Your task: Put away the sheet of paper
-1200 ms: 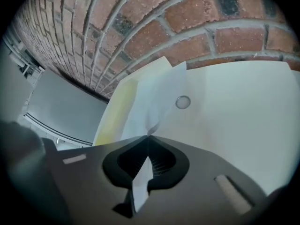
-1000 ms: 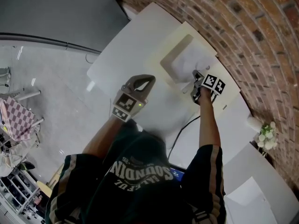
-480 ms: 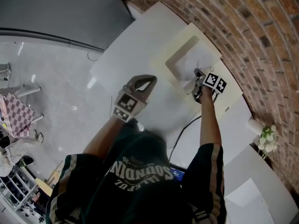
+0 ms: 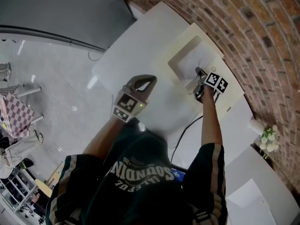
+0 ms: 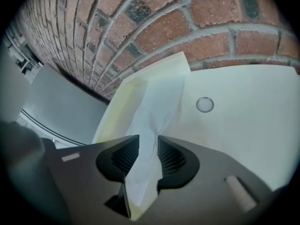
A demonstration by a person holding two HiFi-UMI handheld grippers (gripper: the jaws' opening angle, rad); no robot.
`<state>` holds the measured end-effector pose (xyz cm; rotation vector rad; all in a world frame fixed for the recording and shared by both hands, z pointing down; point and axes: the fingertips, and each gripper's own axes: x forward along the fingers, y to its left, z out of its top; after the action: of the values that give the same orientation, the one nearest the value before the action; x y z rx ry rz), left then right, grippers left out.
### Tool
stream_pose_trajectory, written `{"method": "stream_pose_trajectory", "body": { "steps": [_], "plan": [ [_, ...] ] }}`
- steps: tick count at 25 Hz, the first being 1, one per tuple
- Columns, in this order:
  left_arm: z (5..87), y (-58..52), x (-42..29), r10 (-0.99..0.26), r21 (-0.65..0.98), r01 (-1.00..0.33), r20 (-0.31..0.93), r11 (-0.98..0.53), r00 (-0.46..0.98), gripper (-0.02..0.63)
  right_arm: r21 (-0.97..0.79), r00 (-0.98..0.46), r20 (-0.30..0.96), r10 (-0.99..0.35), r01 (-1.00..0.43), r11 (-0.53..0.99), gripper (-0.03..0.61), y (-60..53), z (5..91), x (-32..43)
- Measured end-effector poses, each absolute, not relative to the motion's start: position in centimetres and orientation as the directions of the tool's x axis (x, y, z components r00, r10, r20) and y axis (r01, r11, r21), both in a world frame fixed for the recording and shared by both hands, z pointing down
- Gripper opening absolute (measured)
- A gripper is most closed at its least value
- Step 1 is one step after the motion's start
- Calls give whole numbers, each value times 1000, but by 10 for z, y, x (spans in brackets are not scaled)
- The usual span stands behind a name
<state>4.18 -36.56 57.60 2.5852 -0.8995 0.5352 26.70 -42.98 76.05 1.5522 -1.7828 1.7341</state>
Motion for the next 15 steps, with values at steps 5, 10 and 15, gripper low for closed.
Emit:
{"method": "stream_pose_trajectory", "body": {
  "steps": [5,10,15],
  "plan": [
    [577,-363,42,-505,201,-638,458,-744,732,9,-583,-400,757,-516,-770,-258,161,-425,761,277],
    [575,-363,45,-493,203,-624,451,-755,744,9,-593,-392,745,-540,-761,-266,144,-419,753,281],
    [569,-364,53,-482,196,-603,436,-774,760,9,-567,-336,732,-593,-783,-256,14,-409,736,293]
  ]
}}
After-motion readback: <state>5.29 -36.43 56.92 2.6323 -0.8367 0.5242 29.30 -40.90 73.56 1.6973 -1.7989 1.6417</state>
